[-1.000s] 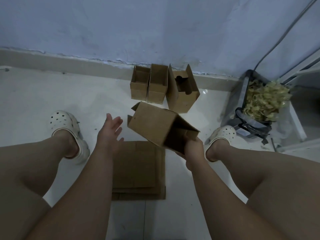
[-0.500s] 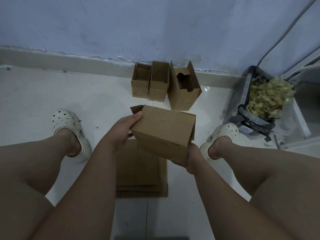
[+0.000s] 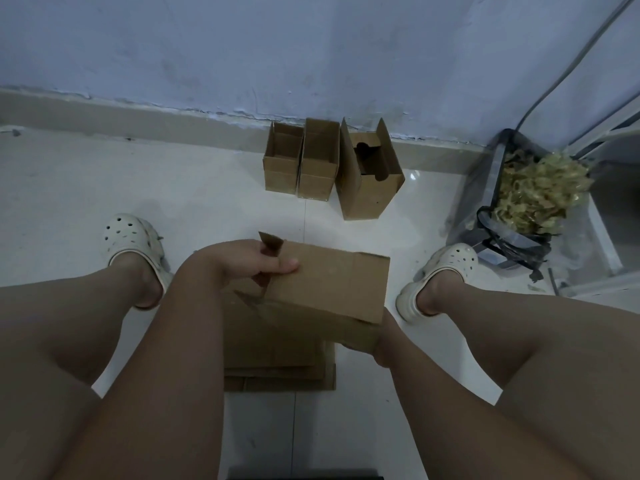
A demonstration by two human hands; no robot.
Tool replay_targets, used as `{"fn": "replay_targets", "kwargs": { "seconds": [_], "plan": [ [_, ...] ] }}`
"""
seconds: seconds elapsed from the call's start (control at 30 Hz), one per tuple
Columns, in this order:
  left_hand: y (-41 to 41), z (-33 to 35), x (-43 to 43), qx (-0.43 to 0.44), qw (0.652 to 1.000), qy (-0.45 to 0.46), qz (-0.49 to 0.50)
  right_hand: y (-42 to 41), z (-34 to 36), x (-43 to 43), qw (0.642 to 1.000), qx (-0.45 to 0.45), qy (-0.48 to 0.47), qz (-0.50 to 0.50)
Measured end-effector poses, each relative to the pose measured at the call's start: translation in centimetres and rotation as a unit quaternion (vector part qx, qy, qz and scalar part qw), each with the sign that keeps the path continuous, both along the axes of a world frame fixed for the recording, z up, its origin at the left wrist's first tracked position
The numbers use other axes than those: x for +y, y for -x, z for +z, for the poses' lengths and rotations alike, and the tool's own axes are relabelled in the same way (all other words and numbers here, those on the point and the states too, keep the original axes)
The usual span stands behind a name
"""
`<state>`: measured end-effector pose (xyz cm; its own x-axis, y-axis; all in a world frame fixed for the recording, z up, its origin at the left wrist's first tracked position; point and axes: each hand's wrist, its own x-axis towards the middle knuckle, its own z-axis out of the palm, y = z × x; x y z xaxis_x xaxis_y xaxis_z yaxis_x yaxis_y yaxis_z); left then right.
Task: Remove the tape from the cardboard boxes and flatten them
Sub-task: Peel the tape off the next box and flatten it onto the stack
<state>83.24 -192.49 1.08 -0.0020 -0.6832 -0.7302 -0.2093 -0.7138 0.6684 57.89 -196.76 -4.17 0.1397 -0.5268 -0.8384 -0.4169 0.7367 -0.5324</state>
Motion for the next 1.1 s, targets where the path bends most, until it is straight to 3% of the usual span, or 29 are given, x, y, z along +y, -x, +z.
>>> {"fn": "replay_targets", "kwargs": {
  "seconds": [0.07,0.13,0.23,0.3,0.37,0.5,0.63,0.8,0.87,1.0,1.1],
  "plan": [
    [-0.1,0.0,0.1,-0.057,0.998,-0.019,0.005,0.5,-0.2,0.5,1.000,0.015,0.013,0.019],
    [0.0,-0.2,0.3,-0.039,0.998,0.002,0.039,0.8,-0.5,0.8,1.000,0.004,-0.001,-0.005],
    [0.3,0.0,0.6,0.120,0.981,0.069,0.139,0.6,-0.6,0.6,0.991,-0.079,-0.064,-0.083],
    [0.2,-0.2,0.6,0.237,0.945,0.101,0.202,0.4,-0.1,0.2,0.983,-0.129,-0.104,-0.075],
    [0.1,-0.4,0.5,0.287,0.927,0.123,0.207,0.2,0.6,-0.5,0.973,-0.158,-0.152,-0.068],
    [0.4,-0.9,0.3,0.215,0.966,0.064,0.127,0.5,1.2,-0.9,0.938,-0.138,-0.276,-0.157],
    [1.6,-0.9,0.2,0.068,0.991,0.012,0.113,0.5,0.7,-0.1,0.910,-0.166,-0.318,-0.207],
    [1.3,-1.0,0.4,0.070,0.995,-0.029,0.057,0.5,0.4,0.2,0.890,-0.212,-0.316,-0.250],
    [1.2,-1.5,0.3,0.071,0.993,-0.047,0.084,0.4,0.4,0.0,0.892,-0.214,-0.302,-0.260],
    [2.0,-3.1,0.5,0.073,0.969,-0.058,0.228,0.3,0.4,-0.5,0.890,-0.213,-0.284,-0.287],
    [1.9,-4.0,0.8,0.080,0.965,-0.044,0.244,0.4,0.4,-0.4,0.902,-0.195,-0.286,-0.257]
  ]
}}
